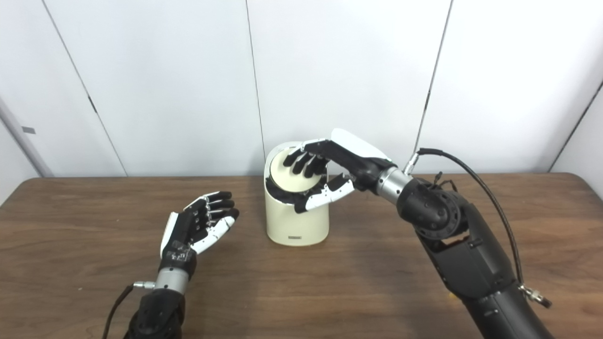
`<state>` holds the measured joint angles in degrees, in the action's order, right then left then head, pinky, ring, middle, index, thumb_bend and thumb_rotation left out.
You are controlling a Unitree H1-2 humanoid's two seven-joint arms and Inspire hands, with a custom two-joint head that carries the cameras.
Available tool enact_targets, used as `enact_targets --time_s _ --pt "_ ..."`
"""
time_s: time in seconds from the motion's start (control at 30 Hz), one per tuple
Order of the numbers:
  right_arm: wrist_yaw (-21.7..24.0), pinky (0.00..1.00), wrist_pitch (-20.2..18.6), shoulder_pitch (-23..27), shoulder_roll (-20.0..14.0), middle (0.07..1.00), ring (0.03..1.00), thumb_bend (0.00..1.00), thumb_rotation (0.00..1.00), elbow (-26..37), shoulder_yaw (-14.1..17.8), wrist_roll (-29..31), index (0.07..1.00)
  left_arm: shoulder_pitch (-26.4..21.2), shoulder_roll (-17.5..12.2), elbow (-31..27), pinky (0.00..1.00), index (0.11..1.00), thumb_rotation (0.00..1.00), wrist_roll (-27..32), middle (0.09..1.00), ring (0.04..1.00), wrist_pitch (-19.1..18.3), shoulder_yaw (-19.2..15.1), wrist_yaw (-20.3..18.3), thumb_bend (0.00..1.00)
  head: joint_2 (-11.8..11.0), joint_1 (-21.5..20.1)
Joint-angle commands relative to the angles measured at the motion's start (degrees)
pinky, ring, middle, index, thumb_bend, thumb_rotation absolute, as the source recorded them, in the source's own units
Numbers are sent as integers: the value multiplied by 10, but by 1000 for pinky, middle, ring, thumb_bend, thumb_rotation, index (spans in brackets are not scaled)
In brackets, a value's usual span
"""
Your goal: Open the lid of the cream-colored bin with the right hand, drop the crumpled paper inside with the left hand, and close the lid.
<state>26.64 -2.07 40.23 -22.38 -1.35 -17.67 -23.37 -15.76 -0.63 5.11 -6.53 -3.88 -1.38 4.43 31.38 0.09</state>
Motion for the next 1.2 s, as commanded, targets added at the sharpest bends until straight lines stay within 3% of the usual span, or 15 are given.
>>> enact_targets --time_s 0.0,0.1,0.23,0.4,0.6,0.9,1.17 --pt "16 810 30 1 -22 645 638 637 328 -2 -26 -29 675 -18 1 -22 559 716 271 -4 707 662 1 1 6 607 1 1" --pt "8 961 79 4 -33 644 650 640 357 -8 -45 -50 661 -19 2 -21 561 716 268 -3 707 662 1 1 6 607 2 2" --pt "2 979 119 8 -38 626 614 673 389 -13 -64 -76 646 -19 3 -23 565 716 272 -4 706 663 -1 2 6 604 4 4" --pt "3 973 122 11 -37 634 618 673 430 -13 -68 -89 650 -18 3 -25 564 713 274 -5 700 658 -2 1 7 604 5 5" --pt "12 997 113 13 -38 651 682 664 435 -12 -70 -99 666 -17 3 -24 568 723 247 0 709 667 -1 1 4 599 6 5" --pt "10 980 111 11 -38 658 690 663 422 -13 -72 -102 671 -14 5 -27 566 717 268 1 706 662 -4 0 5 600 8 6" --pt "37 977 88 7 -41 673 705 672 470 -11 -91 -122 693 -12 9 -35 573 718 272 2 705 665 -10 1 5 618 13 9"
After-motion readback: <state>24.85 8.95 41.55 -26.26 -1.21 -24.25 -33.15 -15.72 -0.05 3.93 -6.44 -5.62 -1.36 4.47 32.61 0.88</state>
